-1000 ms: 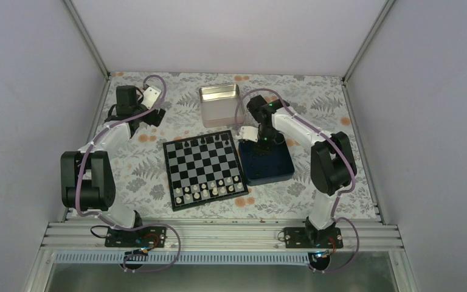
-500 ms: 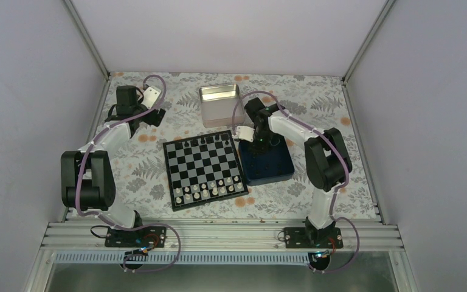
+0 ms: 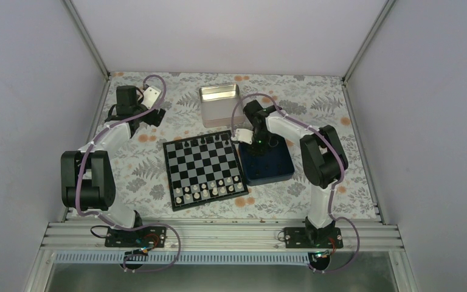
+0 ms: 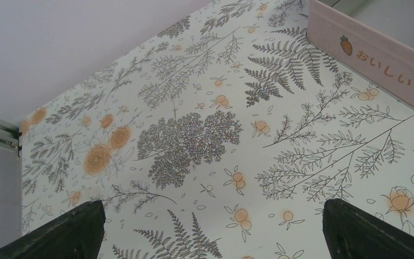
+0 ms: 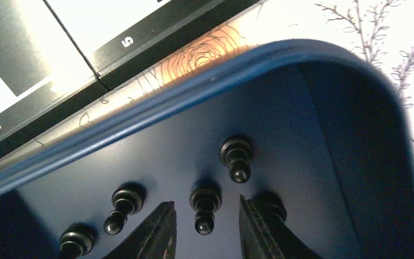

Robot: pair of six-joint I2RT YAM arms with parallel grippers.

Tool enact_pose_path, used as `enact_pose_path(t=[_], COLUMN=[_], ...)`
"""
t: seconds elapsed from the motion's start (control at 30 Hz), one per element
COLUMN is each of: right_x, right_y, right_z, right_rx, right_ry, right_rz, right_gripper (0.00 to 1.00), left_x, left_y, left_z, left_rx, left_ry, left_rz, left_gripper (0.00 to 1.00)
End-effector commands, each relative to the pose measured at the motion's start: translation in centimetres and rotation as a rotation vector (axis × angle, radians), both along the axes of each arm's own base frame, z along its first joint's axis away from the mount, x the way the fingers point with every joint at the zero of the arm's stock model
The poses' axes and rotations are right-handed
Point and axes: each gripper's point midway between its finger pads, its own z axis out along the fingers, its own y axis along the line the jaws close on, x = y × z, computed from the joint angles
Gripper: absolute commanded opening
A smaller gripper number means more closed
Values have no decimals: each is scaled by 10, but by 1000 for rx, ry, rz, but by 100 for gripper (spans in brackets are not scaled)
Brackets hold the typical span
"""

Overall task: Set up the chess pieces on the board
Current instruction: Pick up the chess piece from the storage box.

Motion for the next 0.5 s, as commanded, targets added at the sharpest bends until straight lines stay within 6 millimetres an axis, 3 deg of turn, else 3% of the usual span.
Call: enact_pose_path(t=[0.0,0.47], right_x=[-11,-12], right_y=[2,-3], right_z=[-9,-21], right_rx=[9,-12], right_ry=[58,74], right_rz=[4,-2], right_gripper=[30,24], left_x=[5,5], left_y=[-1,0], left_z=[6,4], left_rx=[-12,-8], left_ry=[-19,-16], left_rz=[3,6], left_gripper=[100,100])
